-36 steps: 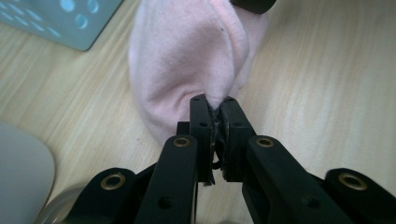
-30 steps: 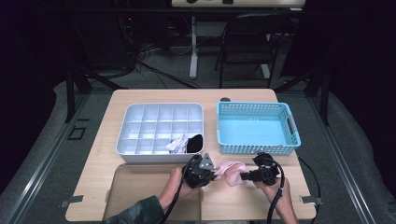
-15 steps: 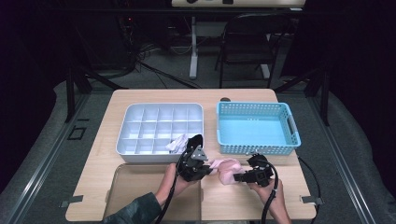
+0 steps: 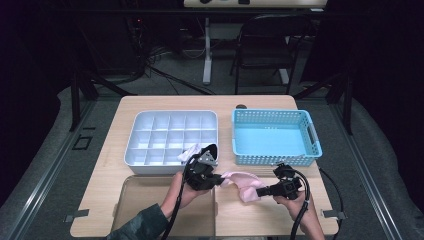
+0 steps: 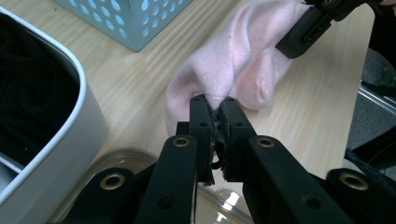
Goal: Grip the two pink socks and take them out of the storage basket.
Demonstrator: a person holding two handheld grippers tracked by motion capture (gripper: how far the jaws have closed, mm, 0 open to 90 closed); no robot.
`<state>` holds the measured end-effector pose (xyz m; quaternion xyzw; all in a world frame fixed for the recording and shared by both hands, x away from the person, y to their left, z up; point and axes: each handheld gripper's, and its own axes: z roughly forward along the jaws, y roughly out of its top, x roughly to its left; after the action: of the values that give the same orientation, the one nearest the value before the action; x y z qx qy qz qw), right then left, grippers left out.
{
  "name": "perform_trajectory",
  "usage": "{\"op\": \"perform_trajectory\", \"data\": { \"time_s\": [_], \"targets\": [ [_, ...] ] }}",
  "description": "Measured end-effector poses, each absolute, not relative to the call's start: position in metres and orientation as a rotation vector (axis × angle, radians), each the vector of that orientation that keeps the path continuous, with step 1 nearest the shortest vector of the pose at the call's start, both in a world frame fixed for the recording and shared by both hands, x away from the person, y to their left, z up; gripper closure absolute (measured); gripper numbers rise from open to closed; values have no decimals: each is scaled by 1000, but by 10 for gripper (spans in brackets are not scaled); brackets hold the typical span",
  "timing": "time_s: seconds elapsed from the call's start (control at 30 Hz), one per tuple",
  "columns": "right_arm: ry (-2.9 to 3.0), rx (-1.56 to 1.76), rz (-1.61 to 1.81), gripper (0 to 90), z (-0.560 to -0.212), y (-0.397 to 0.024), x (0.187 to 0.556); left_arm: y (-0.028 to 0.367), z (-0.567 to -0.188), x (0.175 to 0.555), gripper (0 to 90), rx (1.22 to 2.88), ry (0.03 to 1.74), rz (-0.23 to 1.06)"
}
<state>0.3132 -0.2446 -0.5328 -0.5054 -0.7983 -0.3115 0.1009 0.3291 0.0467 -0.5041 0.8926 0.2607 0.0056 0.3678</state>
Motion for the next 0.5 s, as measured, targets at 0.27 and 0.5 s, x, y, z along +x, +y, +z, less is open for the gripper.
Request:
{"op": "perform_trajectory", "data": {
  "time_s": [0.27, 0.5],
  "targets": [
    [-2397, -1685, -939, 591, -542, -248, 319, 46, -519, 337, 848, 2323, 728, 0],
    [-2351, -1698, -1076, 554, -550, -240, 320, 52, -526, 345, 840, 2328, 780, 13]
  ]
}}
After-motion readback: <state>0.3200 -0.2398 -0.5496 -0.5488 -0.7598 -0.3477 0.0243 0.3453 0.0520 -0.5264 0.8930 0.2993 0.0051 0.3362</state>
